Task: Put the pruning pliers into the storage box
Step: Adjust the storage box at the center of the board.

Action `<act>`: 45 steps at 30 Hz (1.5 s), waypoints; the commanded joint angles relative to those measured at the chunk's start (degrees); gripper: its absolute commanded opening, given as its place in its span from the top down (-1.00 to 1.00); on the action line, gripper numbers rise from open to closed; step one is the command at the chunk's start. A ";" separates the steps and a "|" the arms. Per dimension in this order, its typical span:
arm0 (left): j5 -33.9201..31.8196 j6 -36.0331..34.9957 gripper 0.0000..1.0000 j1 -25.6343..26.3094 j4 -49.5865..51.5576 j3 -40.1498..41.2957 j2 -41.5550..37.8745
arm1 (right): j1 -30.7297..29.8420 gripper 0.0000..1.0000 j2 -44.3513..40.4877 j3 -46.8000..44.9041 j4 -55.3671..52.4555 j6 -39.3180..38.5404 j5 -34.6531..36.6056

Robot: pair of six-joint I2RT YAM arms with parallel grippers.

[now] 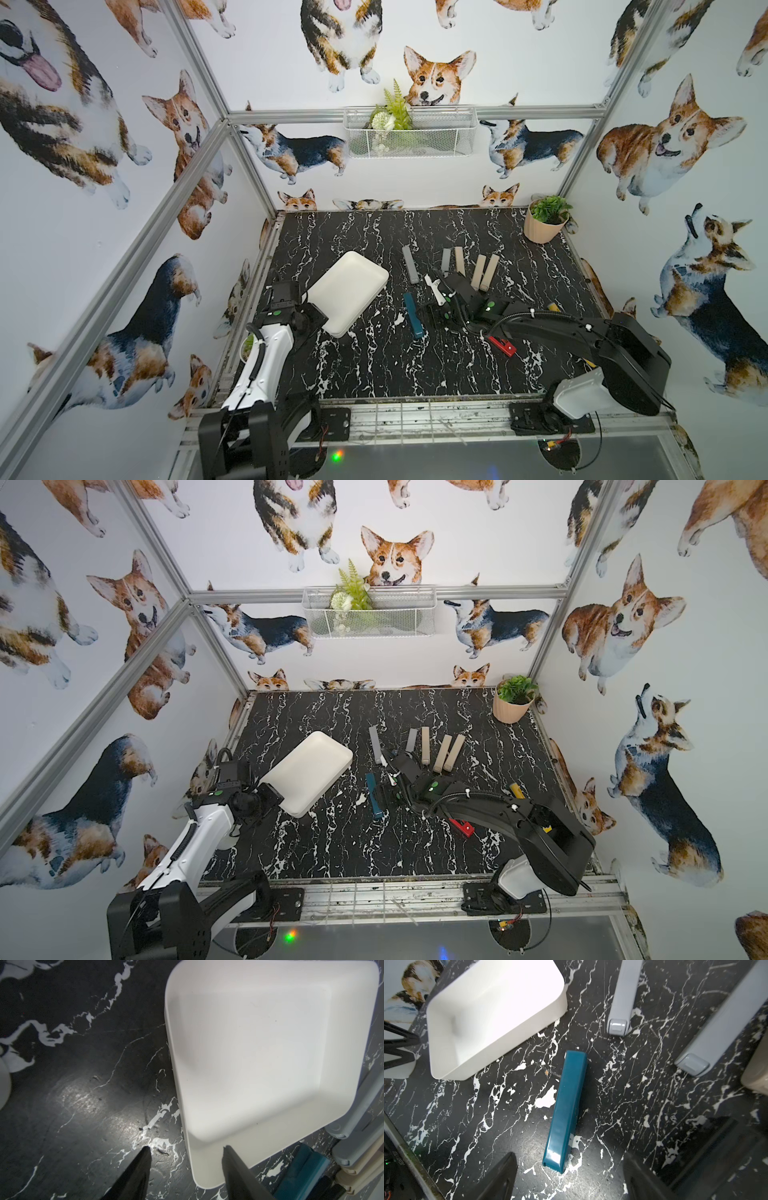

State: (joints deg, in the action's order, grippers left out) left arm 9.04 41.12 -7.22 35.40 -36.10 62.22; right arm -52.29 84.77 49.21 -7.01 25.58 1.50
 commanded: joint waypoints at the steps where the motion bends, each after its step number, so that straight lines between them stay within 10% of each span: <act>1: -0.57 -0.13 -0.07 -0.47 -2.44 0.66 1.01 | -0.57 -0.64 1.94 -0.17 2.73 1.08 0.61; 32: -1.67 -2.72 0.72 -1.03 -7.58 1.91 8.06 | -4.09 -0.27 18.58 11.60 -5.98 -1.78 4.96; 45: -2.90 -3.53 0.74 -0.95 -7.02 -1.02 9.09 | -4.13 0.79 20.26 11.01 -5.52 -1.90 4.07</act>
State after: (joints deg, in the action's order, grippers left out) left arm 7.53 38.28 -8.16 28.32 -35.51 71.05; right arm -56.25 104.33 60.12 -11.29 22.92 5.96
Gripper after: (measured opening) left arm 0.134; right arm 0.237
